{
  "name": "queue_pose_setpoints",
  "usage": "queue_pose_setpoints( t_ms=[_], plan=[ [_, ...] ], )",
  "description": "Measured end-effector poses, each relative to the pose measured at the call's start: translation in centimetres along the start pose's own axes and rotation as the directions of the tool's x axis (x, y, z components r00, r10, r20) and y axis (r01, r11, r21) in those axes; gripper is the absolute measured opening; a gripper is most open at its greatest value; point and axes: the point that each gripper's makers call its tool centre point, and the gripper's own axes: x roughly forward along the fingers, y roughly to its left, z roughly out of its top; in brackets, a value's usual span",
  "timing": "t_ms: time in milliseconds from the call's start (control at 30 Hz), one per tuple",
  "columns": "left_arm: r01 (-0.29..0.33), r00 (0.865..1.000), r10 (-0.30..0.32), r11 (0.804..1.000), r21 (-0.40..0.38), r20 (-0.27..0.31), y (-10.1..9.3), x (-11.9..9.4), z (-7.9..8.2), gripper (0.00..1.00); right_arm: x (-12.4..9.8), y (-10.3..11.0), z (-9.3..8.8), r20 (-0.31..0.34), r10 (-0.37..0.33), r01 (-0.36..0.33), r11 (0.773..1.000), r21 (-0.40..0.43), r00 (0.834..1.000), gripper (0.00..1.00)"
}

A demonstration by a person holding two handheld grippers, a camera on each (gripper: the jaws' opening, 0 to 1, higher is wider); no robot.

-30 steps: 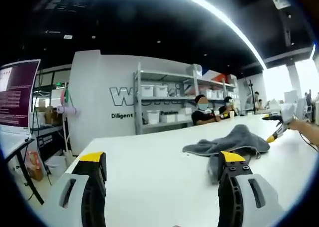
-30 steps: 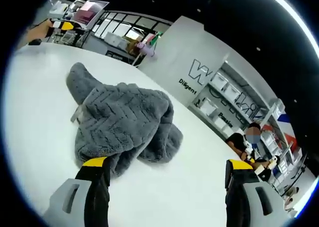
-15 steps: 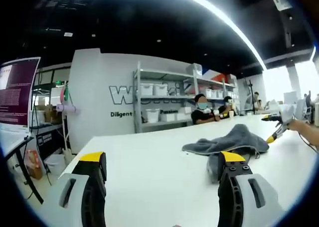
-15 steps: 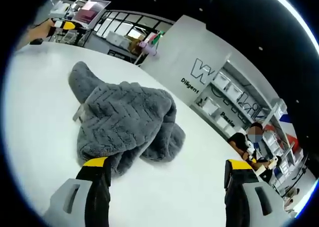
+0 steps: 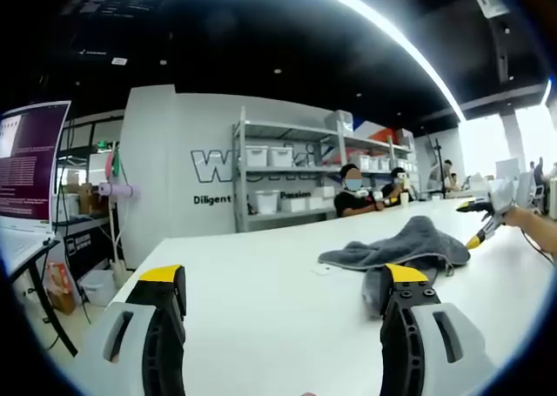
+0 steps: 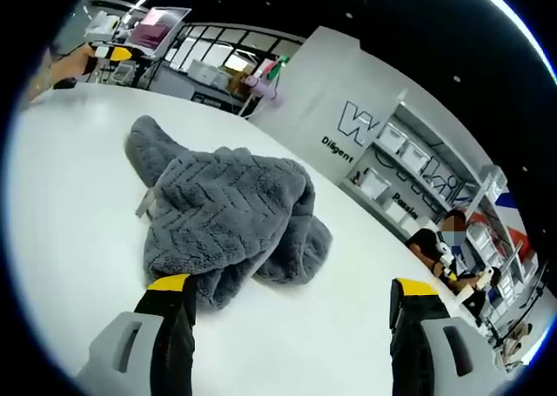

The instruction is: Fold the towel on the table until its edges align and the towel forms a compact rectangular stack.

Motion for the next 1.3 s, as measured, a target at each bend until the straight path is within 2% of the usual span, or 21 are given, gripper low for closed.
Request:
queue_pose_setpoints(
  t_ms=[167,333,467,900,1167,1300],
  plan=[
    [0.001,1.000,-0.001,1.000,-0.004,-0.003,0.0,0.1,-0.1,0.90,-0.4,1.2,1.2,0.044,0.069,-0.070,0.997,0.019,0.997,0.87],
    [0.001,1.000,-0.001,1.000,-0.003,-0.005,0.0,0.1,-0.2,0.90,-0.6,2.0,2.0,0.068,0.110,-0.110,0.994,-0.003,0.992,0.83],
    [0.000,1.000,0.000,1.000,-0.004,-0.007,0.0,0.1,-0.2,0.90,-0.5,3.5,2.0,0.061,0.171,-0.169,0.985,-0.036,0.983,0.69],
    [0.000,1.000,0.000,1.000,-0.005,-0.005,0.0,0.0,-0.2,0.90,0.0,7.0,1.7,0.047,0.306,-0.300,0.949,-0.098,0.951,0.38],
    [-0.007,1.000,0.007,1.000,-0.003,-0.010,0.2,0.0,-0.3,0.90,0.4,7.9,1.2,0.029,0.350,-0.347,0.935,-0.079,0.936,0.30],
    [-0.006,1.000,0.006,1.000,-0.001,-0.010,0.2,0.0,-0.3,0.90,0.4,8.3,1.2,0.043,0.366,-0.362,0.929,-0.076,0.930,0.29]
  ],
)
